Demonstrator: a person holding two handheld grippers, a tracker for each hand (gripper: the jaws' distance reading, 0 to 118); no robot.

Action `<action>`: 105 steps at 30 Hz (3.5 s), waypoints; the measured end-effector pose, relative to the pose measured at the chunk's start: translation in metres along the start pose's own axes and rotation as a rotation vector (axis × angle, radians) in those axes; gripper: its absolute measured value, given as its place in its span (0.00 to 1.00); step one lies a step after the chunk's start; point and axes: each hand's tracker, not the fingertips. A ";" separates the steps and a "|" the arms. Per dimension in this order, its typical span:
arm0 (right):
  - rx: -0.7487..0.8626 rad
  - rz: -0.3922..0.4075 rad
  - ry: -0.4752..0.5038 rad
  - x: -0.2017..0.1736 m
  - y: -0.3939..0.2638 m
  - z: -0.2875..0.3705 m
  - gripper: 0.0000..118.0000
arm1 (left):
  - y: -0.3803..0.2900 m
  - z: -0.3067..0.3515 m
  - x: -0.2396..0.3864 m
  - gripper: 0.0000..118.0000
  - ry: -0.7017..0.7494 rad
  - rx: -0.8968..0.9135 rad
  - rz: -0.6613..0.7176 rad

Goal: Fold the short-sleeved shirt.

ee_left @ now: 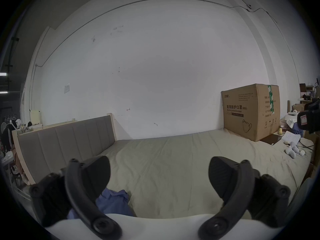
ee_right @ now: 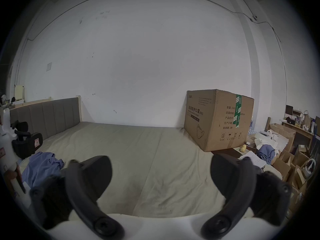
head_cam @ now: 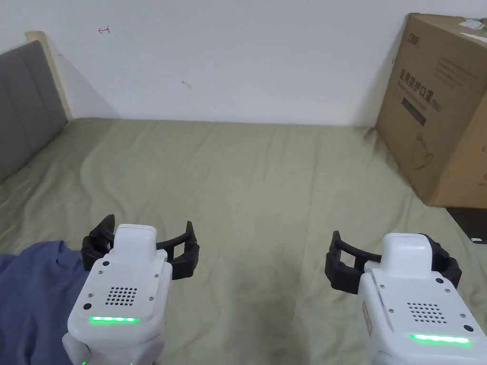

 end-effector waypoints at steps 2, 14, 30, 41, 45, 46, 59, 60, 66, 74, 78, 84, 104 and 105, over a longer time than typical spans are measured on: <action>-0.002 0.000 0.000 -0.001 0.002 0.001 0.70 | 0.001 0.001 0.000 0.75 0.001 0.006 0.013; -0.002 -0.014 0.033 -0.002 0.005 0.003 0.00 | 0.005 0.001 -0.003 0.00 -0.073 -0.045 0.038; 0.016 -0.011 0.341 -0.110 0.019 -0.026 0.00 | -0.004 0.043 -0.108 0.00 0.177 -0.082 0.020; 0.012 0.003 0.629 -0.219 0.023 -0.026 0.00 | -0.022 0.110 -0.200 0.00 0.445 -0.130 0.056; 0.005 0.000 0.672 -0.239 0.020 -0.021 0.00 | -0.027 0.124 -0.216 0.00 0.469 -0.147 0.068; 0.001 0.000 0.680 -0.242 0.020 -0.021 0.00 | -0.029 0.126 -0.219 0.00 0.469 -0.153 0.072; -0.033 0.045 0.656 -0.229 0.005 -0.035 0.00 | -0.056 0.060 -0.225 0.58 0.348 -0.475 0.230; -0.038 0.046 0.649 -0.225 0.004 -0.037 0.00 | -0.062 0.049 -0.225 0.75 0.331 -0.510 0.249; -0.074 0.073 0.582 -0.200 -0.006 -0.056 0.00 | -0.108 -0.022 -0.235 0.93 0.311 -0.707 0.315; -0.138 0.091 0.474 -0.163 -0.021 -0.081 0.00 | -0.173 -0.095 -0.245 0.93 0.275 -0.938 0.345; -0.167 0.084 0.439 -0.148 -0.026 -0.089 0.00 | -0.191 -0.107 -0.233 0.70 0.260 -1.054 0.355; -0.194 0.052 0.403 -0.129 -0.030 -0.093 0.00 | -0.175 -0.096 -0.218 0.05 0.248 -0.951 0.263; -0.114 -0.066 0.316 -0.044 -0.014 -0.054 0.00 | 0.050 -0.084 -0.129 0.04 -0.170 -0.500 0.314; -0.105 -0.068 0.303 -0.037 -0.012 -0.051 0.00 | 0.063 -0.089 -0.118 0.04 -0.212 -0.484 0.305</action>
